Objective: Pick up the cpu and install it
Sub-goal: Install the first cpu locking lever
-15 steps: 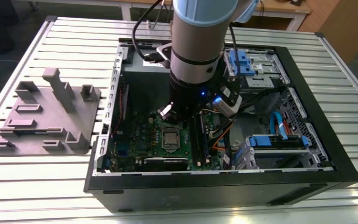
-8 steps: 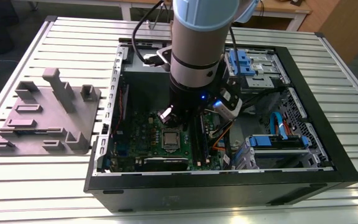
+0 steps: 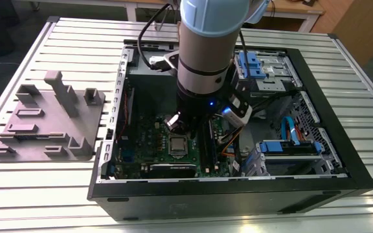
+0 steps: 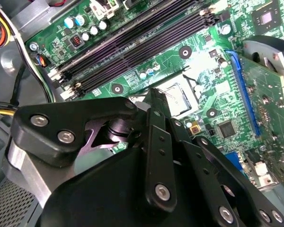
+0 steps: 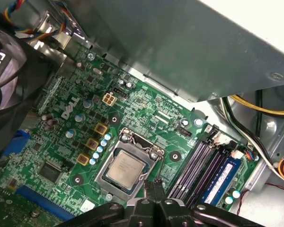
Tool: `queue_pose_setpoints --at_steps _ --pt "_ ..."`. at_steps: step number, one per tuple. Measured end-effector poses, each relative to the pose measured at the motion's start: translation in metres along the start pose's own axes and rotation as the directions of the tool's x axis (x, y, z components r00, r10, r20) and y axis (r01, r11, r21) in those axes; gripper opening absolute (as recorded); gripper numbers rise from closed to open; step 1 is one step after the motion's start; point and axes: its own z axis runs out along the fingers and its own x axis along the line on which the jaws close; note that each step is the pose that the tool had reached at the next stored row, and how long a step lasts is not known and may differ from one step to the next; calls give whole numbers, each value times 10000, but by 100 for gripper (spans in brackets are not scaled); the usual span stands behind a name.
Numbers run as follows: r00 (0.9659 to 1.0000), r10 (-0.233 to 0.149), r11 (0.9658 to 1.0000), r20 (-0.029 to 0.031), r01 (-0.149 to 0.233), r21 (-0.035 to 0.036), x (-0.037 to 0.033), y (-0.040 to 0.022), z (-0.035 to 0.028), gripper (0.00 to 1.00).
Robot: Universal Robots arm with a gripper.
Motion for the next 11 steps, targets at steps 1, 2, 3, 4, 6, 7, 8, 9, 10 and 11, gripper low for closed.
queue_pose_setpoints --at_steps 1,2,3,4,6,7,8,9,10,11 --pt "10000 1 10000 -1 -1 0 0 0 15 10" --pt "10000 2 10000 -1 -2 1 1 1 31 10" --pt "10000 4 10000 -1 -4 0 1 1 44 10" --pt "10000 4 10000 -1 -4 0 1 1 54 10" --pt "10000 10 10000 0 -10 0 1 1 73 10" --pt "10000 14 10000 0 -14 0 1 1 84 10" --pt "10000 19 10000 -1 -19 0 1 1 95 10" --pt "10000 23 10000 0 -23 0 1 1 104 10" --pt "10000 28 10000 0 -28 0 2 1 112 10" --pt "10000 34 10000 -1 -34 0 4 -1 117 10"
